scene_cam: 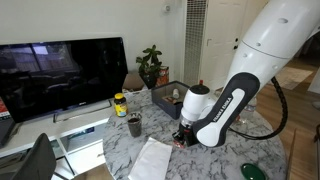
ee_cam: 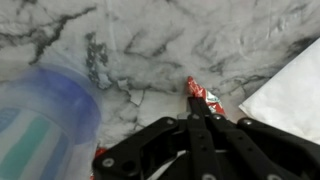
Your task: Put the tomato ketchup on the green lid, lift the green lid and put the ketchup in the grey cup
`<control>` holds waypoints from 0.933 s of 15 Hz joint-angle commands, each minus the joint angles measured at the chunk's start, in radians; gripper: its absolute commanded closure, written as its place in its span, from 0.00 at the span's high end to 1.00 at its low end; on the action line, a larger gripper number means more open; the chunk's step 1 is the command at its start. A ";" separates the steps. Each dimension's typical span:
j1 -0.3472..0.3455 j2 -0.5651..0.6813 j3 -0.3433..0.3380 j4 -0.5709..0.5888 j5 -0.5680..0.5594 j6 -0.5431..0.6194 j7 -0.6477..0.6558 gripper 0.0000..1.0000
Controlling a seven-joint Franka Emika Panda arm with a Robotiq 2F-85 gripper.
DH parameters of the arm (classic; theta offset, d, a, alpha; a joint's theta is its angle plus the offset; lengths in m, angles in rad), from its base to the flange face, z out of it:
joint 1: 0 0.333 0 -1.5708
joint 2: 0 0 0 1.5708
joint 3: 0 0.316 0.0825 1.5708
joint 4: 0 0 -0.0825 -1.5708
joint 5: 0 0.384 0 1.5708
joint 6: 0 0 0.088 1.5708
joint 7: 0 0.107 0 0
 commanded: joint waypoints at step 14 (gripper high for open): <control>-0.643 -0.509 0.691 -0.451 0.116 -0.200 -0.655 0.00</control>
